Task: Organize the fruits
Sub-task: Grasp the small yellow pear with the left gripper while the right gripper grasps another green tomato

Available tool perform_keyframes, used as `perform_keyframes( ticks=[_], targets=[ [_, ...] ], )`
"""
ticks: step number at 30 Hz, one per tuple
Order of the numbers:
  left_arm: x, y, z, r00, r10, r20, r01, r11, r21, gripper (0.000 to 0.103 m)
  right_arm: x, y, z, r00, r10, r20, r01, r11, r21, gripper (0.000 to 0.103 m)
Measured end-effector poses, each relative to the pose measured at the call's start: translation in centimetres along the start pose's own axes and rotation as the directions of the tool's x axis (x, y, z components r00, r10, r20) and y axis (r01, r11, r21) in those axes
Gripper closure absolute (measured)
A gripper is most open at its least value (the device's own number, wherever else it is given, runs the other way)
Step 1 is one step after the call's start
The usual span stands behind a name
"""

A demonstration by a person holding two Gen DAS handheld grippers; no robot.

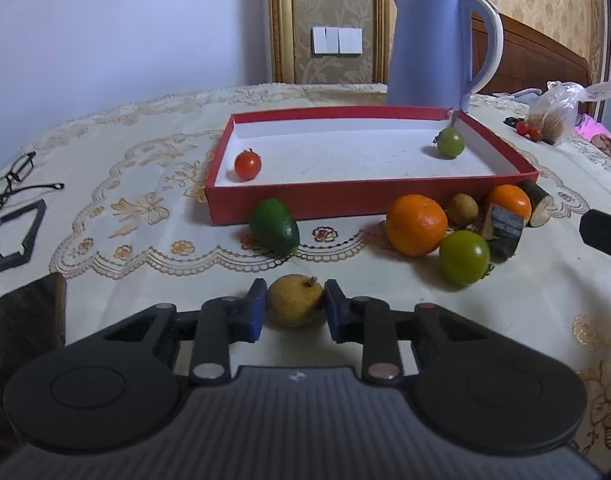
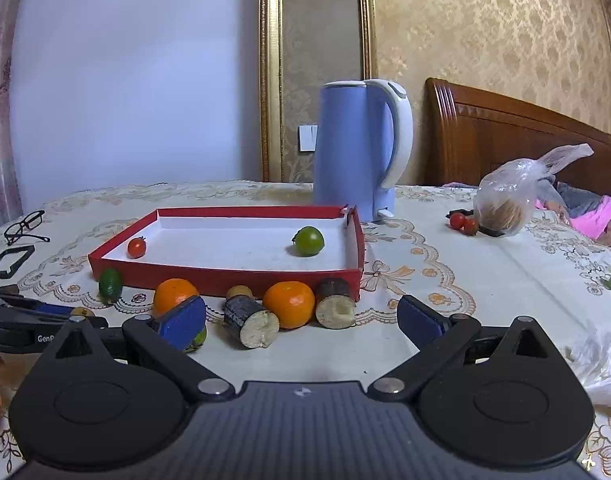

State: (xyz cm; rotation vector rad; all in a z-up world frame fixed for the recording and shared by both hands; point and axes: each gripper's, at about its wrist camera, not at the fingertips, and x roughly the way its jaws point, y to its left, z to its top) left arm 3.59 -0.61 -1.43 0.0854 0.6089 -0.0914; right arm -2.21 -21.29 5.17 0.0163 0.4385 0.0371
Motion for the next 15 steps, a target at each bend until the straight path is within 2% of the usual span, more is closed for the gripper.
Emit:
perform_keyframes(
  ticks=[2, 5, 8, 13, 15],
  targets=[
    [-0.5, 0.0, 0.0, 0.999, 0.027, 0.040, -0.027, 1.000, -0.004, 0.076, -0.1, 0.0, 0.0, 1.000, 0.004, -0.001, -0.004, 1.000, 0.002, 0.000],
    [-1.2, 0.0, 0.4, 0.988, 0.108, 0.109, -0.107, 0.994, -0.009, 0.076, 0.1, -0.2, -0.2, 1.000, 0.010, -0.015, -0.010, 1.000, 0.003, 0.000],
    [-1.1, 0.6, 1.0, 0.981, 0.129, 0.145, -0.121, 0.991, -0.060, 0.076, 0.7, 0.1, -0.6, 0.999, 0.008, -0.041, -0.009, 1.000, -0.020, 0.000],
    [0.6, 2.1, 1.6, 0.985, 0.128, 0.114, -0.107, 0.979, -0.174, 0.076, 1.3, 0.9, -1.0, 0.997, 0.034, -0.072, -0.037, 0.998, -0.046, 0.000],
    [1.1, 2.6, 1.5, 0.988, 0.124, 0.089, -0.104, 0.975, -0.197, 0.076, 1.4, 1.5, -0.7, 0.994, 0.083, -0.077, -0.088, 0.994, -0.064, 0.001]
  ],
)
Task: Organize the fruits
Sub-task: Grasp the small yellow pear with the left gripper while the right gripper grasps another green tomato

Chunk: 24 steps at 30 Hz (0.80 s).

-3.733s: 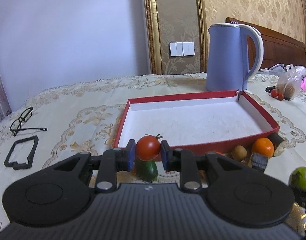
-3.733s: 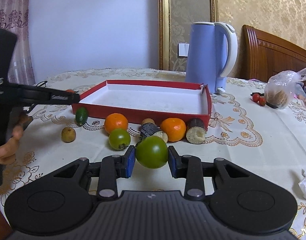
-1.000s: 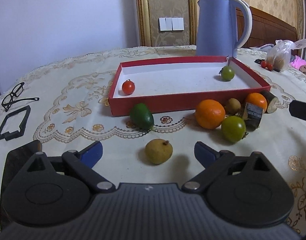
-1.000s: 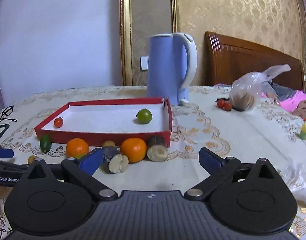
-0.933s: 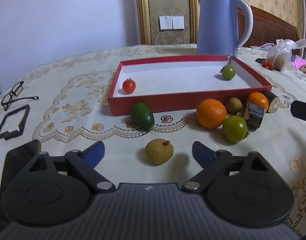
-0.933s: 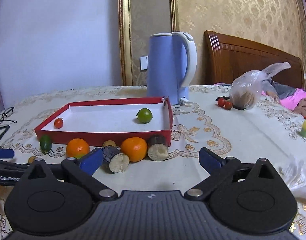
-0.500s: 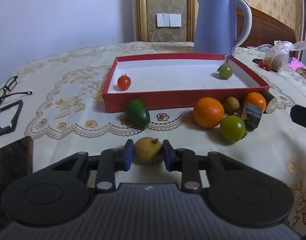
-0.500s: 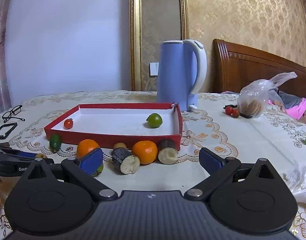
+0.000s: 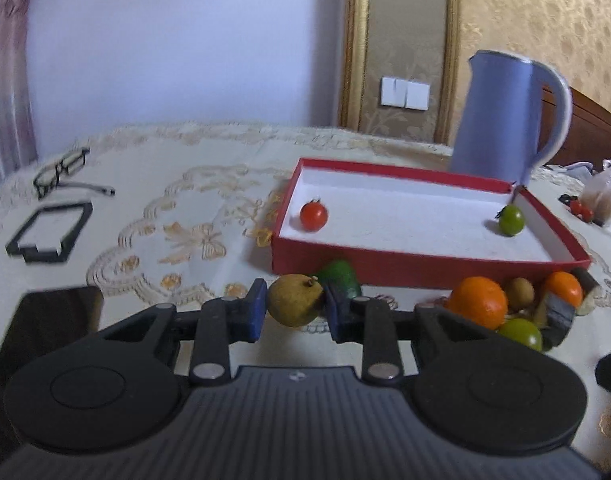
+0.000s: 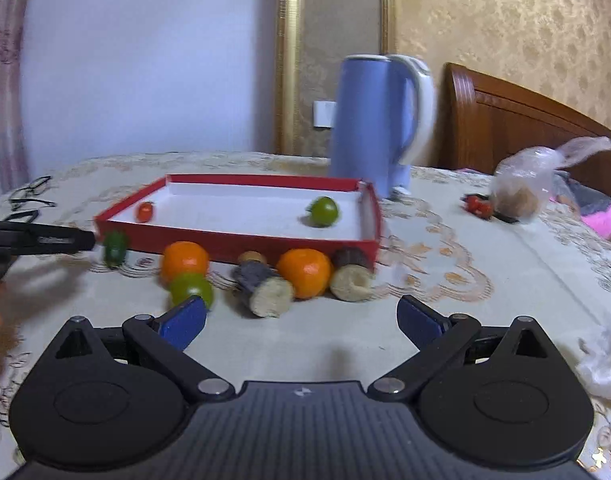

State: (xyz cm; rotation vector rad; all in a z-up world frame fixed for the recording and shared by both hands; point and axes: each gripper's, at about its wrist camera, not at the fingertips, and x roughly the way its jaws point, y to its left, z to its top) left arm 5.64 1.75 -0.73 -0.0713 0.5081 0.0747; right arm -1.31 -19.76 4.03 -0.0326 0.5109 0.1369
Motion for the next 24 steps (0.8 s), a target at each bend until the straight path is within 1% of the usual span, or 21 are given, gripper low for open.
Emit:
perform_keyframes(
  ticks=[2, 4, 6, 8, 11, 13, 14, 15, 17, 20, 21, 22, 24],
  targets=[
    [-0.2, 0.4, 0.0, 1.000, -0.008, 0.016, 0.008, 1.000, -0.019, 0.076, 0.2, 0.9, 0.4, 0.999, 0.038, 0.002, -0.038, 0.998, -0.040, 0.001],
    [-0.3, 0.4, 0.0, 1.000, 0.001, 0.026, -0.001, 1.000, -0.016, 0.076, 0.8, 2.0, 0.8, 0.997, 0.075, -0.009, -0.076, 0.993, -0.085, 0.005],
    [-0.3, 0.5, -0.1, 1.000, -0.004, 0.028, 0.004, 1.000, -0.019, 0.076, 1.9, 2.7, 1.1, 0.993, 0.113, -0.040, -0.117, 0.987, -0.111, 0.017],
    [-0.3, 0.6, -0.1, 0.999, -0.007, 0.032, 0.008, 1.000, -0.024, 0.075, 3.0, 3.3, 1.4, 0.989, 0.132, -0.071, -0.140, 0.983, -0.121, 0.022],
    [-0.3, 0.7, -0.1, 1.000, -0.009, 0.029, 0.010, 0.999, -0.031, 0.075, 4.1, 4.0, 1.6, 0.985, 0.142, -0.097, -0.155, 0.978, -0.139, 0.033],
    [-0.3, 0.7, -0.1, 1.000, -0.007, 0.028, 0.008, 0.999, -0.034, 0.075, 4.5, 4.3, 1.9, 0.984, 0.148, -0.103, -0.162, 0.975, -0.151, 0.035],
    [-0.3, 0.7, -0.1, 1.000, -0.006, 0.030, 0.007, 0.999, -0.036, 0.075, 4.6, 4.4, 2.0, 0.981, 0.155, -0.113, -0.171, 0.973, -0.152, 0.044],
    [-0.4, 0.8, -0.1, 0.999, -0.006, 0.032, 0.007, 0.999, -0.040, 0.075, 4.7, 4.5, 2.1, 0.977, 0.168, -0.128, -0.186, 0.972, -0.145, 0.049],
    [-0.4, 0.9, -0.2, 0.999, -0.007, 0.034, 0.009, 0.999, -0.048, 0.075, 4.6, 4.7, 2.0, 0.975, 0.182, -0.128, -0.200, 0.968, -0.150, 0.050],
    [-0.4, 0.8, -0.1, 0.999, -0.007, 0.032, 0.009, 0.999, -0.045, 0.075, 4.9, 5.3, 1.7, 0.976, 0.166, -0.143, -0.191, 0.965, -0.179, 0.050],
    [-0.4, 0.8, -0.2, 0.999, -0.007, 0.033, 0.009, 0.999, -0.044, 0.075, 5.2, 5.4, 1.6, 0.975, 0.163, -0.153, -0.190, 0.965, -0.183, 0.051],
    [-0.4, 0.8, -0.2, 0.999, -0.008, 0.034, 0.010, 0.999, -0.045, 0.075, 5.6, 5.5, 1.5, 0.973, 0.163, -0.164, -0.192, 0.964, -0.185, 0.054],
    [-0.4, 0.8, -0.2, 0.999, -0.009, 0.033, 0.011, 0.999, -0.046, 0.075, 6.3, 5.6, 1.5, 0.972, 0.152, -0.182, -0.185, 0.965, -0.184, 0.066]
  ],
)
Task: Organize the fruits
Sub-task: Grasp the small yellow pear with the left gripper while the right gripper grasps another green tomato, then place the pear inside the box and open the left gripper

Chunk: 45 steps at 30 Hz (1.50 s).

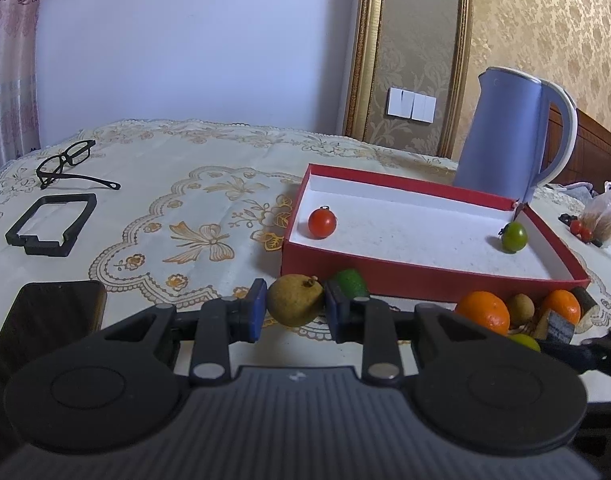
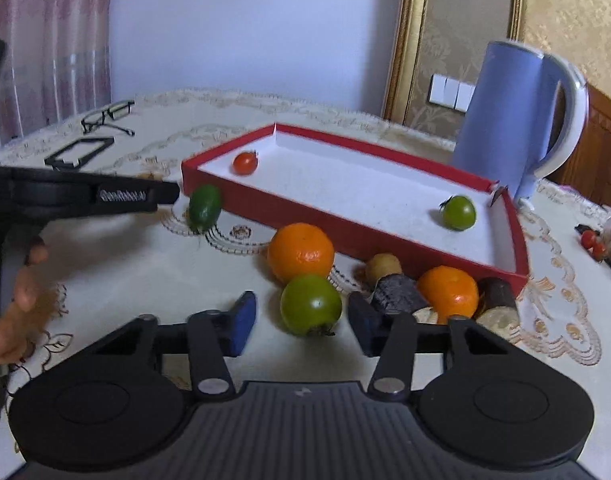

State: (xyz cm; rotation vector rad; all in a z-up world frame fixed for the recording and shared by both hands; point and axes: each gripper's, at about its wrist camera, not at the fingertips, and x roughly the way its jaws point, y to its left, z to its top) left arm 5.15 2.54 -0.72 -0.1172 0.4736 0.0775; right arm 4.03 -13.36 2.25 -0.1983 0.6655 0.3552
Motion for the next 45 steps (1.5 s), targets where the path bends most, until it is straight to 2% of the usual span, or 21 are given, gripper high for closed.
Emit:
perform_keyframes(
  ticks=[2, 12, 17, 20, 26, 30, 37, 45],
  targets=[
    [0.0, 0.0, 0.0, 1.000, 0.000, -0.003, 0.000, 1.000, 0.001, 0.075, 0.3, -0.2, 0.0, 1.000, 0.001, -0.006, -0.001, 1.000, 0.009, 0.070],
    [-0.1, -0.3, 0.0, 1.000, -0.004, 0.000, 0.004, 1.000, 0.012, 0.075, -2.4, -0.8, -1.2, 0.999, 0.001, 0.037, -0.003, 0.998, 0.055, 0.070],
    [-0.1, -1.7, -0.1, 1.000, -0.008, -0.018, 0.010, 0.996, 0.091, 0.075, -4.1, -1.7, -2.2, 0.998, -0.011, 0.063, 0.005, 0.996, 0.094, 0.070],
    [-0.3, -2.6, 0.4, 0.999, -0.036, -0.032, 0.040, 0.992, 0.118, 0.075, -4.8, -2.4, -2.8, 0.997, -0.018, 0.072, 0.010, 0.993, 0.120, 0.070],
    [-0.6, -5.5, 3.2, 0.999, -0.053, -0.005, 0.052, 0.976, 0.211, 0.075, -5.7, -3.6, -3.5, 0.996, -0.023, 0.089, 0.009, 0.987, 0.158, 0.070],
    [1.1, -7.6, 5.0, 0.999, -0.035, 0.001, 0.034, 0.964, 0.264, 0.075, -6.2, -3.9, -3.7, 0.994, -0.021, 0.104, 0.003, 0.985, 0.170, 0.070],
    [7.0, -10.2, 7.0, 0.999, 0.028, -0.016, -0.022, 0.951, 0.308, 0.075, -7.3, -4.2, -3.8, 0.992, -0.025, 0.126, 0.002, 0.983, 0.182, 0.070],
    [11.0, -12.2, 6.8, 0.995, 0.090, -0.038, -0.071, 0.930, 0.360, 0.073, -7.6, -4.9, -4.2, 0.992, -0.038, 0.122, 0.012, 0.979, 0.203, 0.070]
  ],
)
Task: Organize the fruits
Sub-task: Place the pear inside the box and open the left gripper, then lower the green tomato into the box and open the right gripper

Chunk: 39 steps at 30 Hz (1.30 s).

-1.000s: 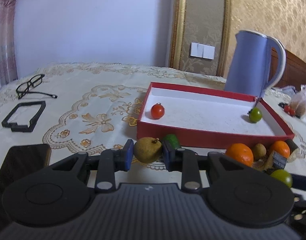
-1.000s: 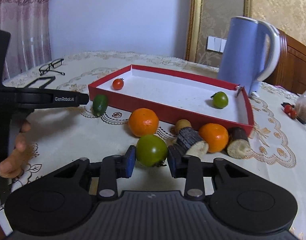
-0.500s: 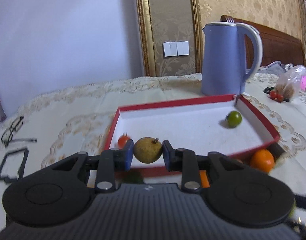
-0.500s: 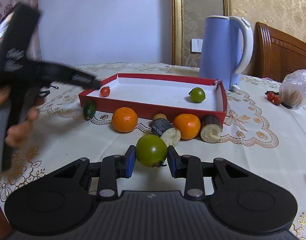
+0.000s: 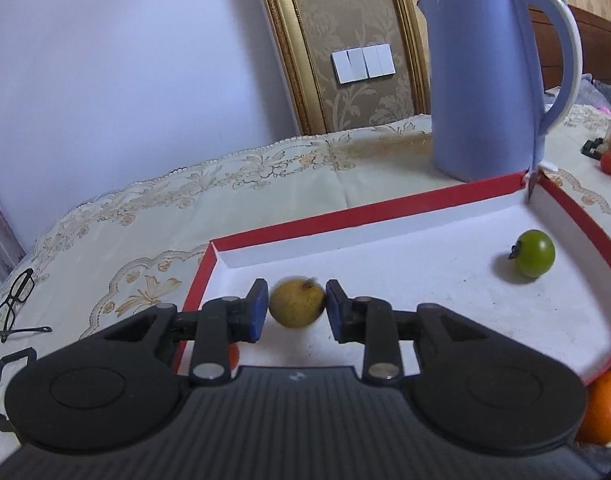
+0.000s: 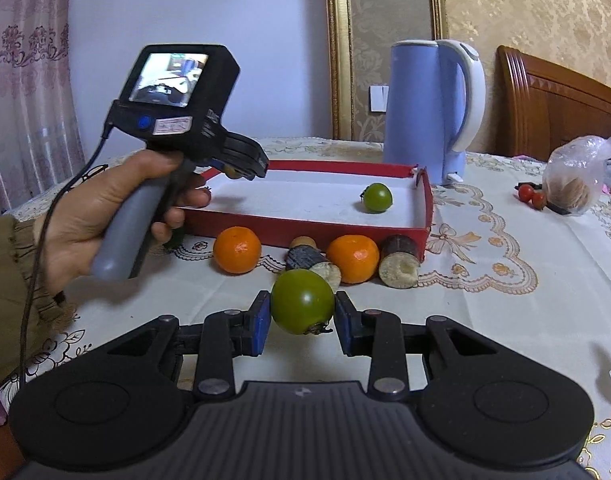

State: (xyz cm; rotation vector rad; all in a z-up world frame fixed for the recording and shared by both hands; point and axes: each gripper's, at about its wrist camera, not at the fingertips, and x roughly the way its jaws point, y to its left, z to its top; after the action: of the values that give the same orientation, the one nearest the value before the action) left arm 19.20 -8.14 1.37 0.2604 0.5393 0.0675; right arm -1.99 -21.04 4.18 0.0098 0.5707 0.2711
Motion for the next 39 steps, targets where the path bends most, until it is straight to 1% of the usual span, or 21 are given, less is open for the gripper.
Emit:
perform_keyframes(
  ticks=[2, 4, 9, 10, 11, 12, 13, 14, 15, 17, 20, 22, 26, 29, 31, 34, 39],
  targets=[
    [-0.1, -0.4, -0.1, 1.000, 0.017, 0.012, -0.017, 1.000, 0.010, 0.063, 0.1, -0.1, -0.1, 1.000, -0.002, -0.002, 0.002, 1.000, 0.000, 0.070],
    [-0.5, -0.5, -0.2, 0.999, 0.026, 0.028, -0.027, 0.999, 0.022, 0.057, 0.2, -0.2, 0.0, 1.000, -0.003, -0.003, 0.003, 1.000, 0.004, 0.070],
    [-1.4, -0.2, -0.5, 0.998, 0.043, 0.045, -0.044, 0.999, 0.023, 0.052, 0.4, -0.1, 0.1, 1.000, -0.003, -0.002, 0.003, 1.000, 0.003, 0.070],
    [-1.5, 0.0, -0.5, 0.998, 0.045, 0.045, -0.046, 0.999, 0.020, 0.048, 0.5, 0.0, 0.2, 1.000, -0.004, -0.002, 0.004, 1.000, 0.000, 0.070],
    [-1.7, 0.2, -0.7, 0.998, 0.050, 0.046, -0.051, 0.999, 0.017, 0.041, 0.6, 0.0, 0.2, 1.000, -0.004, -0.002, 0.004, 1.000, -0.003, 0.070],
    [-2.0, 0.5, -0.9, 0.997, 0.065, 0.049, -0.066, 0.998, 0.012, 0.037, 0.8, 0.1, 0.3, 1.000, -0.005, -0.003, 0.005, 1.000, -0.008, 0.070],
    [-2.3, 0.8, -1.2, 0.995, 0.081, 0.052, -0.081, 0.997, 0.008, 0.027, 0.9, 0.1, 0.4, 1.000, -0.007, -0.002, 0.007, 1.000, -0.013, 0.070],
    [-2.6, 1.1, -1.4, 0.994, 0.097, 0.054, -0.097, 0.995, 0.000, 0.018, 1.0, 0.2, 0.6, 1.000, -0.009, -0.002, 0.009, 1.000, -0.019, 0.070],
    [-3.1, 1.6, -1.8, 0.992, 0.114, 0.056, -0.114, 0.993, -0.013, 0.016, 1.2, 0.3, 0.9, 1.000, -0.011, -0.001, 0.011, 1.000, -0.026, 0.070],
    [-4.0, 2.6, -2.5, 0.990, 0.125, 0.058, -0.122, 0.991, -0.047, 0.012, 1.6, 0.3, 1.4, 1.000, -0.015, 0.002, 0.015, 0.999, -0.038, 0.070],
    [-5.9, 5.0, -4.0, 0.995, 0.091, 0.051, -0.084, 0.988, -0.133, 0.005, 2.6, 0.2, 2.6, 1.000, -0.027, 0.000, 0.027, 0.998, -0.048, 0.070],
    [-6.9, 6.5, -5.1, 0.995, 0.078, 0.062, -0.067, 0.983, -0.173, 0.003, 3.5, 0.0, 3.8, 1.000, -0.029, 0.001, 0.029, 0.998, -0.048, 0.070],
    [-8.2, 8.5, -6.6, 0.988, 0.122, 0.098, -0.098, 0.972, -0.215, 0.002, 5.8, -0.6, 6.6, 1.000, -0.022, 0.001, 0.022, 0.999, -0.024, 0.070],
    [-8.3, 9.3, -7.5, 0.986, 0.107, 0.124, -0.073, 0.966, -0.249, 0.000, 8.3, -1.1, 8.7, 0.999, -0.035, -0.017, 0.035, 0.999, -0.004, 0.070],
    [-7.7, 9.4, -7.6, 0.990, 0.108, 0.094, -0.081, 0.965, -0.248, 0.000, 10.4, -1.4, 10.0, 0.998, -0.052, -0.042, 0.052, 0.999, 0.002, 0.070],
    [-7.6, 9.6, -7.6, 0.990, 0.102, 0.096, -0.075, 0.966, -0.248, 0.000, 13.7, -1.7, 11.4, 0.992, -0.091, -0.082, 0.091, 0.996, -0.006, 0.070],
    [-7.2, 9.5, -7.9, 0.993, 0.094, 0.070, -0.075, 0.968, -0.240, 0.000, 17.6, -2.6, 12.4, 0.977, -0.168, -0.133, 0.171, 0.985, 0.008, 0.070]
  ],
)
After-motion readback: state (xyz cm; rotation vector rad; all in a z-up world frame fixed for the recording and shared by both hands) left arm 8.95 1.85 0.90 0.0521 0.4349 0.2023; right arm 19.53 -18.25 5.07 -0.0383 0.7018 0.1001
